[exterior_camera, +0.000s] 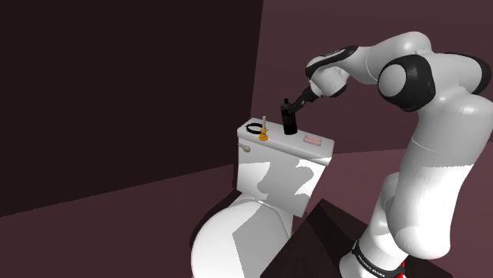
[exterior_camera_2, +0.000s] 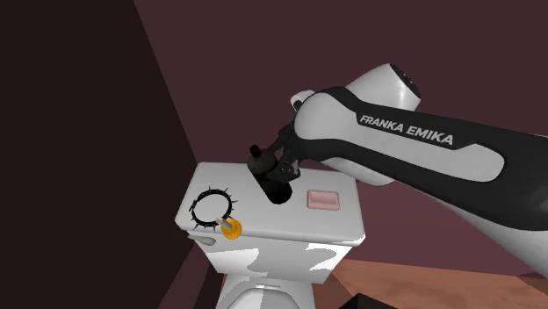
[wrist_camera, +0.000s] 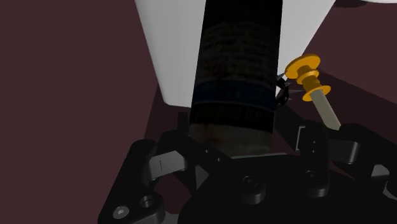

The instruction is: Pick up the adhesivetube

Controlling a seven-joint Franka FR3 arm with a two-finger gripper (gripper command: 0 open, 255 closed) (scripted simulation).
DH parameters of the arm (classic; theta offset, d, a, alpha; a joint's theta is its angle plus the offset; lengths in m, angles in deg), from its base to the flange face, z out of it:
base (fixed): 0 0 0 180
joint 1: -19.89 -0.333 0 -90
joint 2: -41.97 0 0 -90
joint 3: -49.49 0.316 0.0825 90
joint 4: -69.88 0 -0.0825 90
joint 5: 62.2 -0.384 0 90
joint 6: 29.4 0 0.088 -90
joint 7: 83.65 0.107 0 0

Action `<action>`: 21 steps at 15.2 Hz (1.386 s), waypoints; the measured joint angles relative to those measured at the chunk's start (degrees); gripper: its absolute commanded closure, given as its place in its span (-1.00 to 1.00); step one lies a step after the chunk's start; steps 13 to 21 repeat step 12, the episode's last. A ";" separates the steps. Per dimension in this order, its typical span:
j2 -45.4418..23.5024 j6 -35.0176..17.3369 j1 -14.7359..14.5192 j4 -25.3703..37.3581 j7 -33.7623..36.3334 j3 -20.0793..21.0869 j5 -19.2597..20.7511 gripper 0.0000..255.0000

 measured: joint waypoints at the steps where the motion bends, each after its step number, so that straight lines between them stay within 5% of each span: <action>1: 0.22 0.40 -0.07 0.46 0.67 -0.14 0.70 1.00; 12: 4.58 4.09 -1.39 4.41 8.86 -1.07 9.85 1.00; 21: 4.58 4.09 -1.39 4.41 8.86 -1.07 9.85 1.00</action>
